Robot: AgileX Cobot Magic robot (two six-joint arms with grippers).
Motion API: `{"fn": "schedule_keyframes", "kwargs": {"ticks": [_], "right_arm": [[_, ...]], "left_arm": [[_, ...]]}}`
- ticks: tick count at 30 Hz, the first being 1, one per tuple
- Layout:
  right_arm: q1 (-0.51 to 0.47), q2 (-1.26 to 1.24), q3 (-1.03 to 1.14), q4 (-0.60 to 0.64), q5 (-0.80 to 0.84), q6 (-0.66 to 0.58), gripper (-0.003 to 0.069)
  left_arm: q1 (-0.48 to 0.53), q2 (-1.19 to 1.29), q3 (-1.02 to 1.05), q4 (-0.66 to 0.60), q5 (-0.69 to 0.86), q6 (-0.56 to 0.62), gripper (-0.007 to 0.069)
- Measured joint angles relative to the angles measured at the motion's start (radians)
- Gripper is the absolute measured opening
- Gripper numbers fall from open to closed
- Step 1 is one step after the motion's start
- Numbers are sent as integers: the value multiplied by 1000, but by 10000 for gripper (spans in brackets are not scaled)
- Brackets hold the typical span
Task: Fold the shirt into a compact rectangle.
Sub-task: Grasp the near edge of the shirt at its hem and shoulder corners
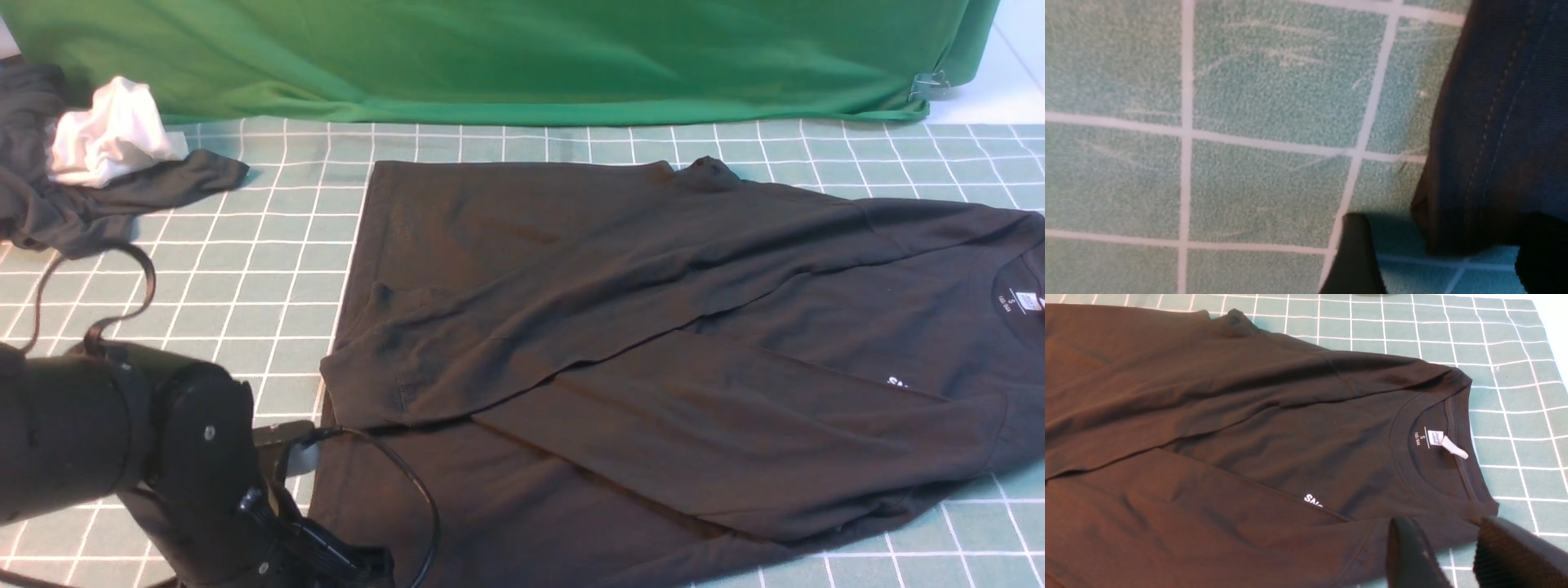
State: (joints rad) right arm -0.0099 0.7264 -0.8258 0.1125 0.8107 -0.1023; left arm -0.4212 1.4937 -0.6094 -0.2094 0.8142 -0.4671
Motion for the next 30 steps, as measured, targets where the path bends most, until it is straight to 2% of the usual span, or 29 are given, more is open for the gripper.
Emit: {"fn": "schedule_keyframes", "kwargs": {"ticks": [5,8,11,17,20,22,25,27,30], "right_arm": [[0,0,0,0,0,0,239],[0,0,0,0,0,0,239],[0,0,0,0,0,0,239],[0,0,0,0,17,1,239],[0,0,0,2,61,0,239],[7,0,0,9,81,-8,239],[56,4,1,58,122,-63,239],[142,30,15,111,134,-119,242],[280,101,55,112,146,-144,274]], "left_arm": [[0,-5,12,-15,-33,-5,461],[0,-8,13,-31,-61,3,422],[0,-8,14,-32,-73,5,335],[0,-10,14,-52,-128,37,64],[2,-32,14,-45,-131,47,18],[9,-50,13,-38,-126,52,15],[43,-95,-4,-16,-90,53,15],[85,-129,-21,8,-58,59,15],[123,-148,-26,20,-39,86,15]]}}
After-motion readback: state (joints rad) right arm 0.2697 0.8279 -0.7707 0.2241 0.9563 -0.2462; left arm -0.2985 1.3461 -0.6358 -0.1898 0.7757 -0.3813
